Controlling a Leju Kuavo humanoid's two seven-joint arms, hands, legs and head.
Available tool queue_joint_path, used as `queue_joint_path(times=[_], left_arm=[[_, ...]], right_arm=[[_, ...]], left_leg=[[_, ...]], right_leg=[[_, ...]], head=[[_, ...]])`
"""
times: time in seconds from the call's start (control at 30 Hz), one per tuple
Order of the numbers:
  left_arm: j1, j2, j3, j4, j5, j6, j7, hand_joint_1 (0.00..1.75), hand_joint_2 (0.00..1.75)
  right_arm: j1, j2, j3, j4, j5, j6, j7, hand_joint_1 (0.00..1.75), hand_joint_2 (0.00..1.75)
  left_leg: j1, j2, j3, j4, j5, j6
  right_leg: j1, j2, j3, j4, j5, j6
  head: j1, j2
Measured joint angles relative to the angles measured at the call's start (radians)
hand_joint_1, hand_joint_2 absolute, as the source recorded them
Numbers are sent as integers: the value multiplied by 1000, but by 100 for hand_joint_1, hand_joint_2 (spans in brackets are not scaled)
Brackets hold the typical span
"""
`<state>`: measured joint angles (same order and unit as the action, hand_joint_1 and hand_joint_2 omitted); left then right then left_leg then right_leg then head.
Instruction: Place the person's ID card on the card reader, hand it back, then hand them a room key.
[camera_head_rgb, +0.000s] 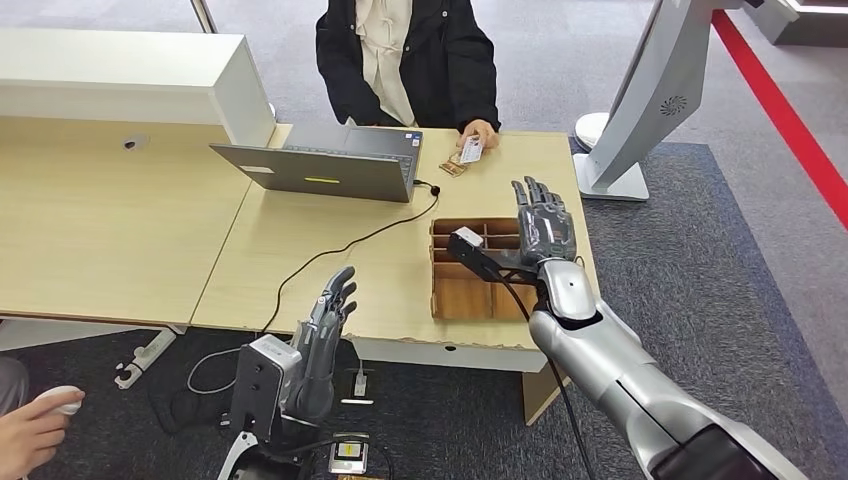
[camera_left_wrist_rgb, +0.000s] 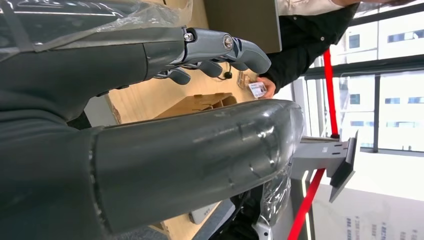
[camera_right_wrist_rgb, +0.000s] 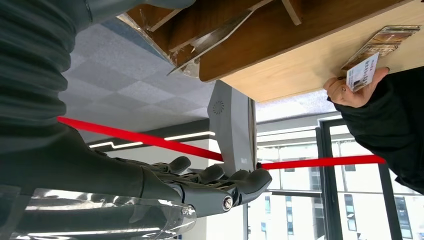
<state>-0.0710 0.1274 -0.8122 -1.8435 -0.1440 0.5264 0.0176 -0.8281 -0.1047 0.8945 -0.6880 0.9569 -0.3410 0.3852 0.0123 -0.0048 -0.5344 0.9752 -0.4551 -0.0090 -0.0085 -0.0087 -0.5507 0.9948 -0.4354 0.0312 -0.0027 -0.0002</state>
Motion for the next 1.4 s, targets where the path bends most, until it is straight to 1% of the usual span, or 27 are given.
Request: queue_joint_path(times=[0.43,1.0,1.4], left_arm=[[1,1,0,0,8,12,-6,0,0],[4,10,0,0,17,31,-8,0,0],[3,12,0,0,10,50,0,0,0]], right_arm=[[-51,43,12,54,12,18,-9,0,175],[-61,47,21,113,-8,67,-11,0,175],[-63,41,22,135,-9,72,-10,0,175]], left_leg=[[0,0,0,0,0,0],[0,0,0,0,0,0],[0,0,0,0,0,0]], right_leg=[[0,0,0,0,0,0],[0,0,0,0,0,0],[0,0,0,0,0,0]], head=[[0,0],[0,0],[0,0]])
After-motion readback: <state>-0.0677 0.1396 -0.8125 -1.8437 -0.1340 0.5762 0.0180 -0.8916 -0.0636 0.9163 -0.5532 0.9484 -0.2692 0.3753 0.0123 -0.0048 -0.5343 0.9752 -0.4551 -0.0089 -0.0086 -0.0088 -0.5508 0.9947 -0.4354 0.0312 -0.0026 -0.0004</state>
